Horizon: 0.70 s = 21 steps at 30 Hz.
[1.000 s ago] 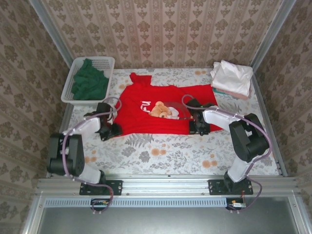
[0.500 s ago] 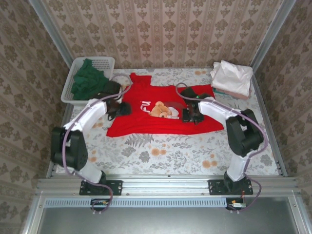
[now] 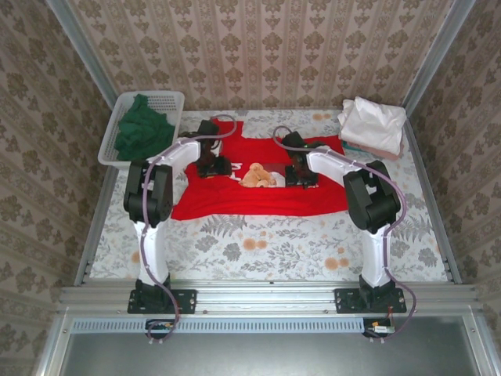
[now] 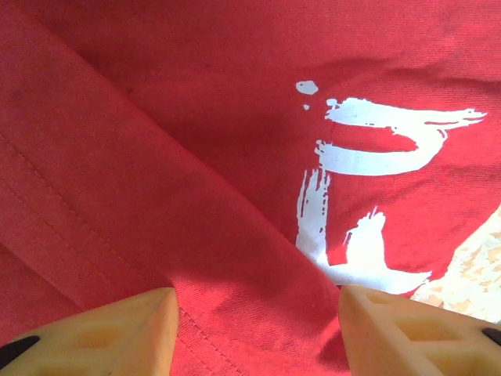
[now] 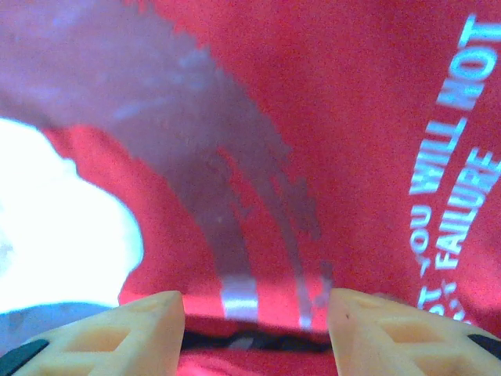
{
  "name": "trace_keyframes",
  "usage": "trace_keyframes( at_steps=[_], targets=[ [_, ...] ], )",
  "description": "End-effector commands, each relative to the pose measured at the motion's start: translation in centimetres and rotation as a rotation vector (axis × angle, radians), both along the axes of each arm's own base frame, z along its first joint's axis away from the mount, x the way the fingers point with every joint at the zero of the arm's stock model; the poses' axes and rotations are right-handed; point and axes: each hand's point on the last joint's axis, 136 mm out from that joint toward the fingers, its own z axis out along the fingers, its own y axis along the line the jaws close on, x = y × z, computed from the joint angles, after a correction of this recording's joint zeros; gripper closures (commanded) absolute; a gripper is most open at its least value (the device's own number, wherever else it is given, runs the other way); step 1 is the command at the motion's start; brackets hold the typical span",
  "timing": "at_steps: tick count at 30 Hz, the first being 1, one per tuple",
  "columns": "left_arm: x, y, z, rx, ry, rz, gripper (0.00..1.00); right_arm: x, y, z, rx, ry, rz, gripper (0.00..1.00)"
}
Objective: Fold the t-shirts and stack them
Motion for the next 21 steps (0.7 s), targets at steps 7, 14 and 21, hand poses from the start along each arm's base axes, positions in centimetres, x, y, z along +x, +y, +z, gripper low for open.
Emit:
trace_keyframes(
  at_steps=[7,14,21],
  targets=[
    [0.2,1.2,4.8,0.005,-0.082,-0.007,0.42,-0.3,-1.8,6.2,-0.043,-0.122,0.005,0.46],
    [-3.9,0.3,6.7,-0.036,-0.118,0.001,0.37,-4.5,0.7,2.1,0.127,-0.05,0.009,0.49],
    [-6.8,-1.3,3.7,-0.097,-0.059,0.02,0.37,-2.3,0.4,-1.0,0.083,0.024,-0.018,0.5]
  ],
)
